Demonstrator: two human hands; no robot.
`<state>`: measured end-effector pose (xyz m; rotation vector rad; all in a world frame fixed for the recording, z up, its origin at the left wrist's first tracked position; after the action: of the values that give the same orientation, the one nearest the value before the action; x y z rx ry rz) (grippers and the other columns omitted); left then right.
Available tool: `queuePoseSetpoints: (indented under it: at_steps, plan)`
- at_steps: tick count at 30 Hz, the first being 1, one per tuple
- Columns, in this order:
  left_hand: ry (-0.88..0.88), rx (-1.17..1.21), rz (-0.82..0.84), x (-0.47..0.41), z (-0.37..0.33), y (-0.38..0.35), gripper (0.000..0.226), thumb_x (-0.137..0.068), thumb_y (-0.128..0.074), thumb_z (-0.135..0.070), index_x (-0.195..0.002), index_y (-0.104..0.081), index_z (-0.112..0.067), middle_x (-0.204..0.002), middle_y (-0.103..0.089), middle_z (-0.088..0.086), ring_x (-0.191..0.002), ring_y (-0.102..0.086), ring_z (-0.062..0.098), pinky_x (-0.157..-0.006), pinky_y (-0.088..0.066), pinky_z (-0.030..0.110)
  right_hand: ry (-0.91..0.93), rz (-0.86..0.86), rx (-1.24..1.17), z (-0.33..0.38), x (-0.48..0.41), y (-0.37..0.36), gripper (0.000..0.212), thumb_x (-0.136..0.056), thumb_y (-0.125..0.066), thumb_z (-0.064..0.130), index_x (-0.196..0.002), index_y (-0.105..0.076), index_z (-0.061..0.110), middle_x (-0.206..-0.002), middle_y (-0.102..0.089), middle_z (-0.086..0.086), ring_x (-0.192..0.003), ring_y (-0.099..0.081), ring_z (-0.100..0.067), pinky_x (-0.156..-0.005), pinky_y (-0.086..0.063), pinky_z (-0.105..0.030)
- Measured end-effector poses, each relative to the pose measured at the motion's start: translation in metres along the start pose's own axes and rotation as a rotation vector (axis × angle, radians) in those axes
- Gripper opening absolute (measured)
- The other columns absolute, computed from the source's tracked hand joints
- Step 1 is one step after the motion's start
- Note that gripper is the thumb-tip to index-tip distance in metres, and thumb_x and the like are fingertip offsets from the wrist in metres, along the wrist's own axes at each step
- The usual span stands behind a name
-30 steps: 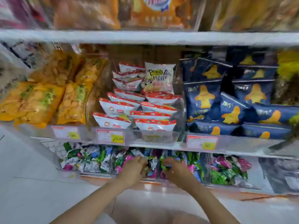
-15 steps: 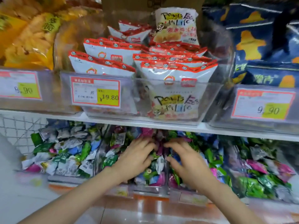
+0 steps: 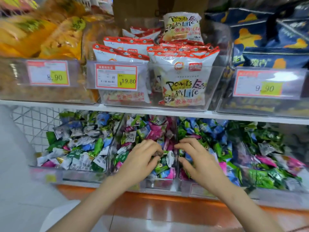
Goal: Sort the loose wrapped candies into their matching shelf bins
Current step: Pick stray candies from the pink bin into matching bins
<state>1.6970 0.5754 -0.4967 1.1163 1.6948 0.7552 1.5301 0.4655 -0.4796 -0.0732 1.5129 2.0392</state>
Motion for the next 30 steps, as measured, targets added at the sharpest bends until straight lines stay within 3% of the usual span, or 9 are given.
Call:
queuePoseSetpoints:
  at_steps: [4,8,10,14,18,21,25,30]
  plan:
    - [0.005,0.055,-0.011,0.026,-0.011,0.014,0.04,-0.089,-0.033,-0.042,-0.107,-0.061,-0.019,-0.112,-0.055,-0.009,-0.11,-0.046,0.001,-0.093,-0.036,0.016,-0.032,-0.021,-0.019,0.006,0.013,0.012,0.026,-0.091,-0.057,0.026,-0.117,-0.058,0.025,-0.121,-0.048,0.009,-0.098,-0.054,-0.007,-0.066,-0.043,-0.023]
    - [0.013,0.069,-0.033,0.051,-0.015,0.022,0.017,-0.092,-0.052,-0.024,-0.106,-0.06,-0.021,-0.114,-0.053,-0.013,-0.102,-0.042,-0.012,-0.088,-0.027,0.001,-0.07,0.014,-0.038,0.015,0.019,0.016,0.027,-0.092,-0.056,0.026,-0.119,-0.057,0.026,-0.121,-0.046,0.012,-0.092,-0.052,0.0,-0.075,-0.049,-0.027]
    - [0.03,0.092,-0.033,0.061,-0.017,0.026,0.015,-0.092,-0.053,-0.021,-0.106,-0.06,-0.021,-0.114,-0.052,-0.013,-0.1,-0.042,-0.013,-0.088,-0.034,0.006,-0.107,0.038,-0.051,0.017,0.021,0.015,0.027,-0.092,-0.056,0.025,-0.119,-0.057,0.026,-0.12,-0.046,0.012,-0.087,-0.051,0.004,-0.076,-0.05,-0.027]
    - [0.073,0.105,-0.03,0.066,-0.018,0.034,0.018,-0.093,-0.052,-0.02,-0.108,-0.061,-0.021,-0.117,-0.051,-0.013,-0.109,-0.049,-0.001,-0.093,-0.043,0.023,-0.171,0.05,-0.073,0.02,0.022,0.017,0.024,-0.092,-0.056,0.025,-0.116,-0.056,0.028,-0.118,-0.046,0.013,-0.086,-0.054,-0.001,-0.075,-0.051,-0.03]
    - [0.124,0.046,-0.036,0.051,-0.023,0.034,0.017,-0.094,-0.052,-0.023,-0.109,-0.059,-0.022,-0.117,-0.05,-0.012,-0.102,-0.054,0.006,-0.087,-0.043,0.022,-0.202,-0.001,-0.083,0.009,0.023,0.024,0.021,-0.093,-0.056,0.024,-0.114,-0.057,0.026,-0.115,-0.046,0.013,-0.087,-0.055,-0.003,-0.073,-0.048,-0.026]
    - [0.197,0.013,-0.03,0.037,-0.023,0.03,0.018,-0.095,-0.05,-0.026,-0.111,-0.056,-0.022,-0.118,-0.048,-0.012,-0.1,-0.055,0.009,-0.085,-0.045,0.027,-0.234,-0.01,-0.114,-0.005,0.023,0.026,0.02,-0.093,-0.055,0.021,-0.113,-0.058,0.024,-0.115,-0.048,0.008,-0.086,-0.055,-0.007,-0.077,-0.049,-0.031]
    - [0.225,-0.033,-0.066,0.02,-0.012,0.024,0.02,-0.095,-0.05,-0.024,-0.113,-0.056,-0.02,-0.117,-0.049,-0.01,-0.108,-0.048,0.005,-0.082,-0.036,0.018,-0.222,0.001,-0.119,-0.015,0.016,0.027,0.018,-0.094,-0.054,0.02,-0.111,-0.058,0.024,-0.112,-0.047,0.011,-0.084,-0.057,-0.007,-0.077,-0.051,-0.034]
    - [0.255,-0.061,-0.093,-0.005,0.012,0.018,0.025,-0.095,-0.05,-0.023,-0.119,-0.053,-0.017,-0.121,-0.05,-0.003,-0.115,-0.047,0.013,-0.087,-0.039,0.023,-0.202,-0.038,-0.113,-0.028,0.009,0.022,0.018,-0.093,-0.055,0.018,-0.108,-0.061,0.024,-0.108,-0.051,0.013,-0.085,-0.057,-0.008,-0.076,-0.048,-0.027]
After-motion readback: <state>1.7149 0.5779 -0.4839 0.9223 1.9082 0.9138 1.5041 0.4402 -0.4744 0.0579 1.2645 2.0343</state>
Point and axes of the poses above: each hand's wrist, its own x-axis away from the middle knuckle, its own y-axis out of the back of the hand, z = x × y, the point moved 2 cm from there along -x, towards the middle knuckle
